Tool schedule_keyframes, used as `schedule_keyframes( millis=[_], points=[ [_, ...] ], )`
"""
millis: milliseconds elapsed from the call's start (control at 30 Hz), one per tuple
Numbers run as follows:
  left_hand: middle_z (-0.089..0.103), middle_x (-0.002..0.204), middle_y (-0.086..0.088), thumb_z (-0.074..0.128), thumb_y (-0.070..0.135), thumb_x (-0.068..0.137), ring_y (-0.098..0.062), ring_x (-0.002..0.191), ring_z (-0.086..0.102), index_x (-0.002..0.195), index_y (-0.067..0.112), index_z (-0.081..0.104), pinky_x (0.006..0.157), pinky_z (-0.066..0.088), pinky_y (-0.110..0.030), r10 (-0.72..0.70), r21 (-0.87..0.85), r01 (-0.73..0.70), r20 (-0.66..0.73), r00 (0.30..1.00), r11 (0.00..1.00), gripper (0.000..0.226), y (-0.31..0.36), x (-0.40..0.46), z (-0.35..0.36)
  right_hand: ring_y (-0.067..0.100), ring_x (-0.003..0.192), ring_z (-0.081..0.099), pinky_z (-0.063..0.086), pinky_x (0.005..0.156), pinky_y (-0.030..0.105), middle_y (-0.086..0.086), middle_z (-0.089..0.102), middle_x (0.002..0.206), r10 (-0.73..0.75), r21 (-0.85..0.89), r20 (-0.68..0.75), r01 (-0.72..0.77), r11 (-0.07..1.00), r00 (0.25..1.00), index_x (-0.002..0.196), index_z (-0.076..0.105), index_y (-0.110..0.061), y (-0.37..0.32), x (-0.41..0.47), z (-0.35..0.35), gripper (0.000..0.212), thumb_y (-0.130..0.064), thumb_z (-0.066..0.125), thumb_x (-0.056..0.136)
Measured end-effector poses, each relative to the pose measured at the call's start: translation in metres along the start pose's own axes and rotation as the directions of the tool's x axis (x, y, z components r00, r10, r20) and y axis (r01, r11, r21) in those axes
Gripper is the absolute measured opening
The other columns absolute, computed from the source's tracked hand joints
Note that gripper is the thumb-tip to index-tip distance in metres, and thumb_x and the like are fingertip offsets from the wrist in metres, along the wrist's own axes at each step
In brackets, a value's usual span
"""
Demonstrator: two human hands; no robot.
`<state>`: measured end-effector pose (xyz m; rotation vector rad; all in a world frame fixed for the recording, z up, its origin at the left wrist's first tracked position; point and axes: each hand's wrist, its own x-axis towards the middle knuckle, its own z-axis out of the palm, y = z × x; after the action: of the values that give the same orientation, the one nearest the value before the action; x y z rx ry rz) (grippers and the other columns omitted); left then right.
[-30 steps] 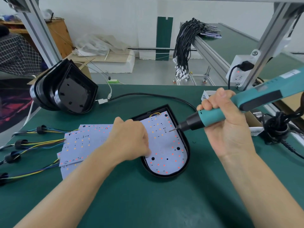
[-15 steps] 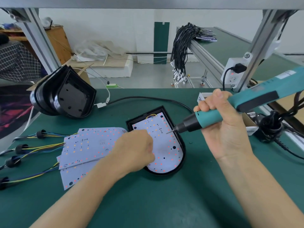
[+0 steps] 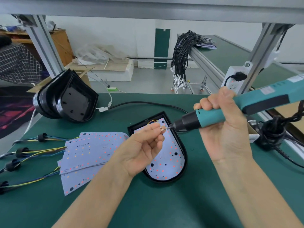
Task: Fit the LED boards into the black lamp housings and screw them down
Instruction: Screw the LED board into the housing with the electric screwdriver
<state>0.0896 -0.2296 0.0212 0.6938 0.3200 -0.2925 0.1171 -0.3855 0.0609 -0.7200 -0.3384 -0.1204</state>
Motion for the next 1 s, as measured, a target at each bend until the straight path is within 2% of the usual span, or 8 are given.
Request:
schedule_keyframes(
  millis=[100, 367, 500, 700, 1000],
  points=[
    [0.070, 0.069, -0.005, 0.067, 0.001, 0.061, -0.012, 0.050, 0.063, 0.059, 0.014, 0.075, 0.047, 0.054, -0.020, 0.037, 0.047, -0.038, 0.005, 0.999, 0.998, 0.015, -0.0006, 0.0002, -0.0026, 0.009, 0.056, 0.048, 0.046, 0.068, 0.024, -0.010, 0.046, 0.059, 0.000, -0.008, -0.008, 0.000, 1.000, 1.000, 0.060, 0.053, -0.026, 0.0006, 0.0008, 0.0015, 0.025, -0.021, 0.069, 0.079],
    [0.073, 0.073, -0.009, 0.071, 0.003, 0.055, -0.013, 0.056, 0.067, 0.062, 0.013, 0.075, 0.054, 0.056, -0.023, 0.137, 0.222, -0.144, 0.046, 0.989, 0.964, 0.012, -0.0017, 0.0019, -0.0073, 0.009, 0.056, 0.047, 0.047, 0.069, 0.024, -0.009, 0.044, 0.059, -0.008, -0.022, -0.010, 0.008, 1.000, 1.000, 0.059, 0.052, -0.025, -0.0015, 0.0024, 0.0023, 0.023, -0.021, 0.065, 0.077],
    [0.072, 0.073, -0.009, 0.070, 0.002, 0.057, -0.014, 0.056, 0.067, 0.062, 0.013, 0.075, 0.055, 0.056, -0.023, 0.148, 0.248, -0.159, 0.062, 0.987, 0.956, 0.013, -0.0019, 0.0024, -0.0073, 0.009, 0.056, 0.046, 0.046, 0.069, 0.024, -0.009, 0.044, 0.059, -0.002, -0.032, -0.030, 0.002, 0.999, 1.000, 0.061, 0.049, -0.023, -0.0014, 0.0023, 0.0011, 0.028, -0.015, 0.060, 0.086],
    [0.072, 0.072, -0.008, 0.070, 0.003, 0.056, -0.013, 0.056, 0.067, 0.062, 0.013, 0.076, 0.055, 0.056, -0.023, 0.164, 0.250, -0.170, 0.043, 0.985, 0.953, 0.013, -0.0027, 0.0024, -0.0081, 0.009, 0.056, 0.047, 0.047, 0.069, 0.024, -0.008, 0.044, 0.061, -0.001, -0.025, -0.028, 0.001, 1.000, 1.000, 0.065, 0.045, -0.020, -0.0055, 0.0034, -0.0007, 0.024, -0.020, 0.066, 0.076],
    [0.072, 0.071, -0.009, 0.069, 0.002, 0.058, -0.013, 0.055, 0.066, 0.061, 0.012, 0.075, 0.055, 0.056, -0.023, 0.170, 0.295, -0.176, 0.044, 0.984, 0.939, 0.012, -0.0023, 0.0016, -0.0044, 0.009, 0.055, 0.046, 0.046, 0.068, 0.025, -0.008, 0.044, 0.059, -0.004, -0.033, -0.048, 0.002, 0.999, 0.999, 0.061, 0.048, -0.022, -0.0060, 0.0041, -0.0024, 0.030, -0.013, 0.058, 0.087]
  ],
)
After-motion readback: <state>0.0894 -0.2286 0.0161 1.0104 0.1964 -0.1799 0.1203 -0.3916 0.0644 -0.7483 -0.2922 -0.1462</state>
